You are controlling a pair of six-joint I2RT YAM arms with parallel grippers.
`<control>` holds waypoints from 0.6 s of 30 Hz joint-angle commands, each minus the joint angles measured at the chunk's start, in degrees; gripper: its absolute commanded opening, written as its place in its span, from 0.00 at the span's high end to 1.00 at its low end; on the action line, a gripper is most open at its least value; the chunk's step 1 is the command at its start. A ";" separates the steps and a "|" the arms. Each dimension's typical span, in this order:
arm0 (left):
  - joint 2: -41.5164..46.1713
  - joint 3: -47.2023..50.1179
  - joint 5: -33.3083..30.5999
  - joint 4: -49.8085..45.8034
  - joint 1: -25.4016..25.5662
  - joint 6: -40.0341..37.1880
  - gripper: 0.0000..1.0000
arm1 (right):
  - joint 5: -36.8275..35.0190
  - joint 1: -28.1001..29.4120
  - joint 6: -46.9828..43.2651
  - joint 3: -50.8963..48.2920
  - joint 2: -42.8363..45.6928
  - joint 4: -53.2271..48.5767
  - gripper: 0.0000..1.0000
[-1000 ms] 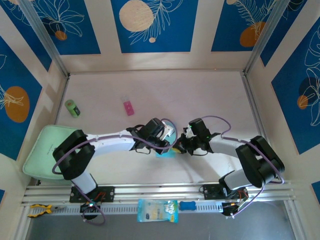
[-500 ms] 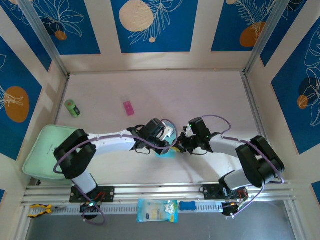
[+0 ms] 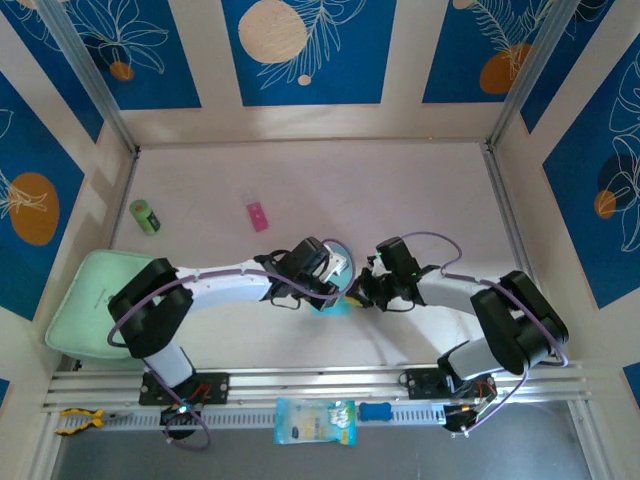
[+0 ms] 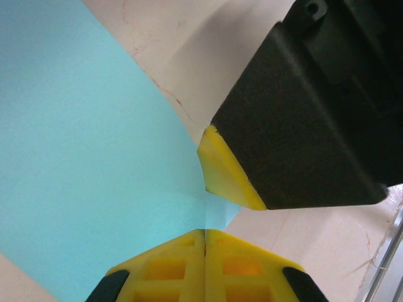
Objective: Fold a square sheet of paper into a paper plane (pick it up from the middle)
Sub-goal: Fold the triangle a second time at the center of the table.
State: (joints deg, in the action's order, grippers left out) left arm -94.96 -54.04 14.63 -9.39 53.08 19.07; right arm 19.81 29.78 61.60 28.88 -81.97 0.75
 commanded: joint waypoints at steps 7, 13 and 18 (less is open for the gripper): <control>-1.92 -2.43 2.64 -0.21 -0.58 0.88 1.00 | -0.58 1.60 -0.92 0.67 -2.29 -1.32 0.96; -1.96 -2.33 2.58 -0.01 -0.59 1.81 1.00 | -3.24 1.60 -8.15 4.10 -6.66 -10.05 0.97; -2.43 -2.45 2.68 0.41 -0.61 2.97 1.00 | -5.37 0.35 -11.03 4.36 -6.37 -13.80 0.97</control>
State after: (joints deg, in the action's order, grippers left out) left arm -96.64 -55.02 16.10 -9.37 53.04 20.75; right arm 18.02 30.85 53.93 33.15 -87.70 -6.20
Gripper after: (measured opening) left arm 0.050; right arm 0.053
